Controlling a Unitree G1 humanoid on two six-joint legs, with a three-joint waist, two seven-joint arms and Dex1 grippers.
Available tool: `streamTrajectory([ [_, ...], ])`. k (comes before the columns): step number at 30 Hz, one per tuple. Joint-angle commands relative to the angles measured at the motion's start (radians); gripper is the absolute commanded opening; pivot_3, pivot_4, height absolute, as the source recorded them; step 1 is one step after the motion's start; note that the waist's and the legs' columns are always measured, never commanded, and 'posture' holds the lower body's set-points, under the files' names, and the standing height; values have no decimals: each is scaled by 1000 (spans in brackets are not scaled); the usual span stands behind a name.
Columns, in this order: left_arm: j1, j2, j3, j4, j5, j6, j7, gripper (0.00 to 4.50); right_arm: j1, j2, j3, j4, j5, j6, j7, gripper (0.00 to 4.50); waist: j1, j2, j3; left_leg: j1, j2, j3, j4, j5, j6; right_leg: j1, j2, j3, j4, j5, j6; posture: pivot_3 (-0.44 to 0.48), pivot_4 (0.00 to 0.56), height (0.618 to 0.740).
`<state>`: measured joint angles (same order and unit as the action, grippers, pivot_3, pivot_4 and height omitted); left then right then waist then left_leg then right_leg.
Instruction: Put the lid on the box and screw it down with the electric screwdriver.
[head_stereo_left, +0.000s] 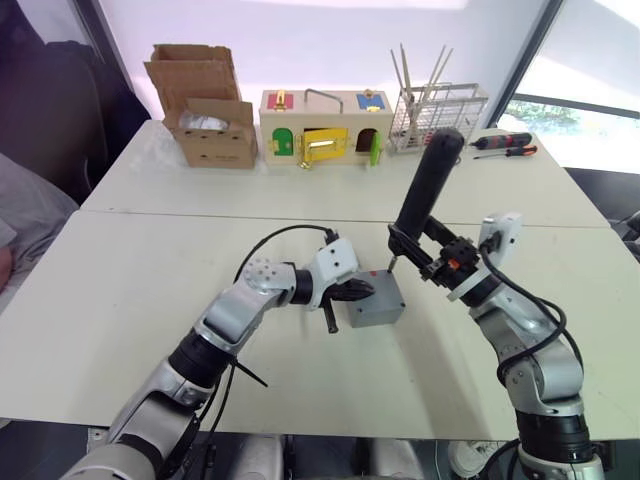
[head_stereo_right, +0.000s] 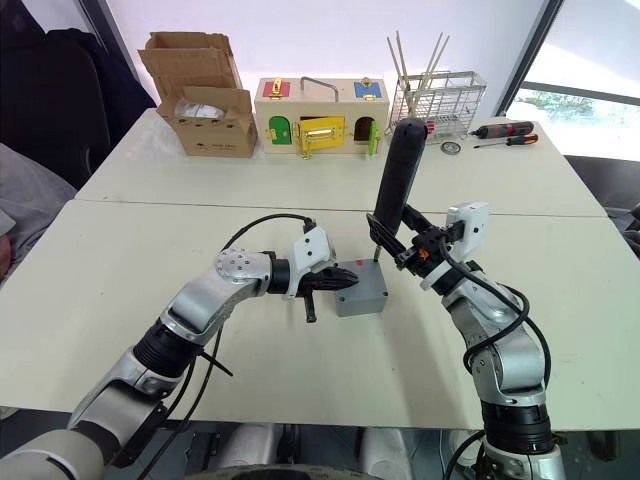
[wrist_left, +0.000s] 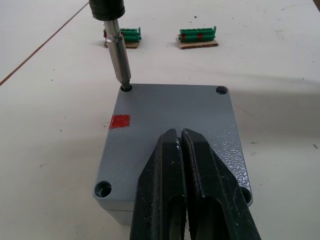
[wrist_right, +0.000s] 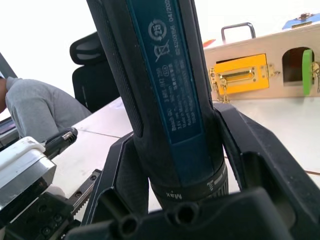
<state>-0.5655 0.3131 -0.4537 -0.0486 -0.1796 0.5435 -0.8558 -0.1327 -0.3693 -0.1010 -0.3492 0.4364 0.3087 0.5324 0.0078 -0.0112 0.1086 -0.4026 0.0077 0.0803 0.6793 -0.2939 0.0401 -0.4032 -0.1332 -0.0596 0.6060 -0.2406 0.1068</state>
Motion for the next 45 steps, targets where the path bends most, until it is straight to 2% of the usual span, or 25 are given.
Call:
streamTrajectory([
  [1,20,12,-25,31,33,37,3,99,52,4,79,126,-36,68,18,1833,0,0,0,0,0,0,0,0,0,0,0,0,-1,0,0,0,150,729],
  [9,21,13,-23,32,34,38,5,99,45,5,78,132,-36,65,14,1833,-1,0,-1,1,0,0,-4,-2,-3,2,0,0,-7,0,0,0,150,729],
  [14,22,11,-23,33,34,38,5,99,41,4,76,132,-35,63,12,1833,-1,0,0,11,0,1,-12,-2,-3,10,0,0,-12,0,-1,0,150,729],
  [20,20,7,-23,39,36,36,6,99,35,-5,63,122,-32,65,9,1833,-1,1,0,12,1,1,-14,-2,-4,10,0,0,-12,0,-1,0,150,729],
  [24,25,10,-20,36,35,31,6,99,7,-10,21,55,4,88,-18,1833,0,2,3,12,1,1,-14,-2,-4,10,0,0,-13,0,-1,0,150,729],
  [29,43,20,11,-1,18,16,8,99,-91,-42,-79,-100,141,201,-78,1833,1,13,18,9,1,1,-14,-2,-4,7,0,0,-13,0,-1,0,150,729],
  [31,52,13,48,-29,-11,17,11,99,-142,-74,-135,-153,220,268,-104,1833,1,16,23,5,0,1,-14,-1,-4,3,0,0,-12,0,-1,0,150,729],
  [33,59,-2,89,-59,-50,27,15,99,-182,-105,-184,-180,296,327,-126,1833,3,17,30,-8,0,2,-13,3,-4,-7,0,0,-9,1,-1,0,150,729],
  [36,62,-33,149,-99,-107,43,33,99,-224,-149,-251,-189,398,395,-150,1833,5,21,38,-13,0,2,-13,4,-4,-12,0,-2,-9,1,-1,0,150,729],
  [38,42,-47,259,-190,-219,105,49,99,-331,-228,-389,-117,593,497,-242,1833,5,21,45,-23,0,2,-12,6,-7,-20,1,-4,-8,4,3,0,150,729],
  [40,29,-43,315,-272,-298,169,54,99,-393,-325,-489,-21,734,607,-319,1833,7,21,57,-27,-1,3,-10,9,-11,-23,1,-5,-7,6,6,0,150,729],
  [45,50,24,283,-420,-380,280,38,99,-385,-558,-560,149,788,818,-361,1833,22,20,59,-28,-3,3,-10,8,-8,-21,2,-11,-9,6,7,0,150,729],
])
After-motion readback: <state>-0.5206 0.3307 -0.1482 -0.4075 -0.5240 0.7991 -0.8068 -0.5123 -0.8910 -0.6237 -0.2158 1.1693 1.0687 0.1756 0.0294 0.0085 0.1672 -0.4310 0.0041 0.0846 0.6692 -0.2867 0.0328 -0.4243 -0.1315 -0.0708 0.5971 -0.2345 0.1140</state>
